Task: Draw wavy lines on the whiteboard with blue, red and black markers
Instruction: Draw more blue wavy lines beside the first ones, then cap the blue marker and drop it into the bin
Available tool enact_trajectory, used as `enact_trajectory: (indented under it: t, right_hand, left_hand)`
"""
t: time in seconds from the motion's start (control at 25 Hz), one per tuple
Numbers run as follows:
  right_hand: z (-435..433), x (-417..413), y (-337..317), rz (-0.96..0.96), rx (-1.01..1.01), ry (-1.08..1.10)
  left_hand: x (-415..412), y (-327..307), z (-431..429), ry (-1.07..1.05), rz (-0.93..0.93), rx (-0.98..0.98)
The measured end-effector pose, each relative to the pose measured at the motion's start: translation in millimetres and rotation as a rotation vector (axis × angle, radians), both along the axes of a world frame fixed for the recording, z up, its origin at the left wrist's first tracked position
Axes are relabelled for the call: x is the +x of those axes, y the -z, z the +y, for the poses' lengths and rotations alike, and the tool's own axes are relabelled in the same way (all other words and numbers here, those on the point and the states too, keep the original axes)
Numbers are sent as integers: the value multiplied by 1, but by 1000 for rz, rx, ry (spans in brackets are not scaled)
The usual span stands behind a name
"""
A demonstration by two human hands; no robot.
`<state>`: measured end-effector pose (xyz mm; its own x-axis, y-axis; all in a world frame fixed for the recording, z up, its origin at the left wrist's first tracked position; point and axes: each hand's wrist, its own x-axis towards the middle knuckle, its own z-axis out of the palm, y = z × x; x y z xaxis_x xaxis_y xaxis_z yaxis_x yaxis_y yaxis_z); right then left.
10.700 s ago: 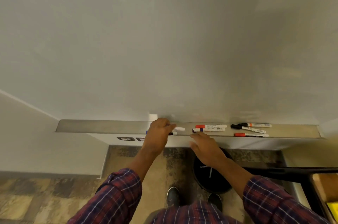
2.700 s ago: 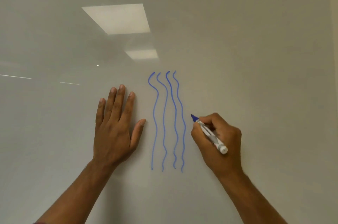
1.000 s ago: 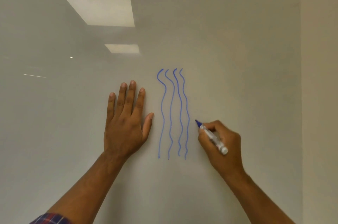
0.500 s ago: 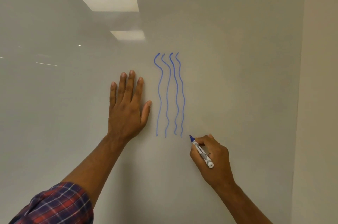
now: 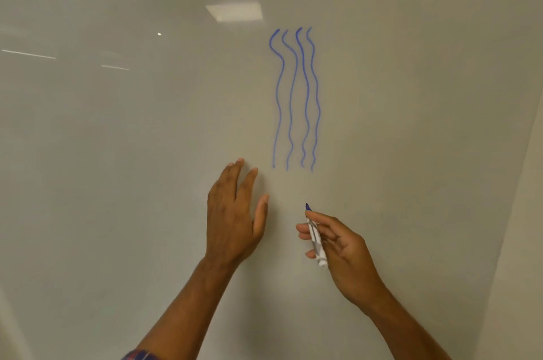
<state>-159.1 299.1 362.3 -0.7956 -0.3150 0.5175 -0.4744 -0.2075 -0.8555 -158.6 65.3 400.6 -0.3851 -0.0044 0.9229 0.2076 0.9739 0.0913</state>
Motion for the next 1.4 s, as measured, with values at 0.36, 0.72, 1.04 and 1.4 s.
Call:
enact_trajectory:
  t: [0.36,0.72,1.04,1.4]
  right_hand:
    - [-3,30,75,-259,10,18]
    - [-8,50,156,-500,157,29]
    - [-13,58,206,-630,292,63]
    - [-13,65,243,-692,420,74]
  left_hand:
    - [44,151,34,144,-278,384]
    - [76,289,43,175,-664,591]
    - [74,354,2,-78,-950,531]
    - [48,411,-14,-118,-1312,125]
